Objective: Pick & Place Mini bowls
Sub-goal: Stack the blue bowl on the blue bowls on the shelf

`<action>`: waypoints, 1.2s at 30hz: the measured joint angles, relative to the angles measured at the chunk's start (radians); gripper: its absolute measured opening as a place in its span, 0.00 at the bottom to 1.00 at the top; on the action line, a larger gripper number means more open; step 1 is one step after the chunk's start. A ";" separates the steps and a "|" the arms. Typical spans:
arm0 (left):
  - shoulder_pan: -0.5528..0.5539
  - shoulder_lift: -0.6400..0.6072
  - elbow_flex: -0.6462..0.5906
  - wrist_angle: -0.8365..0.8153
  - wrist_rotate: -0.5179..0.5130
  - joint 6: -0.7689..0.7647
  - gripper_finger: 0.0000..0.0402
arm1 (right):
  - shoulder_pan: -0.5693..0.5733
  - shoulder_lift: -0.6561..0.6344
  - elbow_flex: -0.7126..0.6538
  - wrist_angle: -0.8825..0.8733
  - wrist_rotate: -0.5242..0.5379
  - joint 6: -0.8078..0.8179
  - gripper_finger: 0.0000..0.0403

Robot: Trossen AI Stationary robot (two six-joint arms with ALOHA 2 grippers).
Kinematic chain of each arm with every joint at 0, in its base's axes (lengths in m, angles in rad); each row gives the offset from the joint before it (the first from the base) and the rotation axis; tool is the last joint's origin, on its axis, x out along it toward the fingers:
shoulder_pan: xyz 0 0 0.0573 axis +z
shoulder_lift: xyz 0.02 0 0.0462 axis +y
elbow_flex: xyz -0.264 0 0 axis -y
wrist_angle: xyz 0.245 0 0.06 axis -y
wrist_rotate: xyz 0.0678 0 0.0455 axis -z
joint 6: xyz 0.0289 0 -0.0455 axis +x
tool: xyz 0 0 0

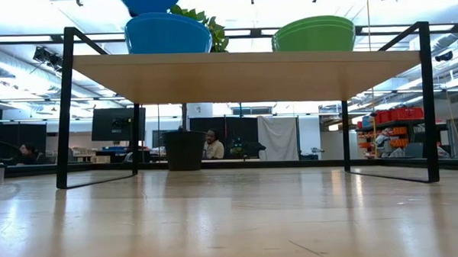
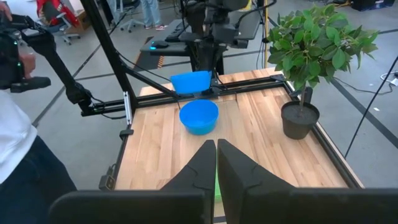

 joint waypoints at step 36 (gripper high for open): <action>-0.012 0.129 -0.047 0.003 -0.007 -0.411 0.00 | 0.000 0.000 0.000 0.000 0.000 0.000 0.05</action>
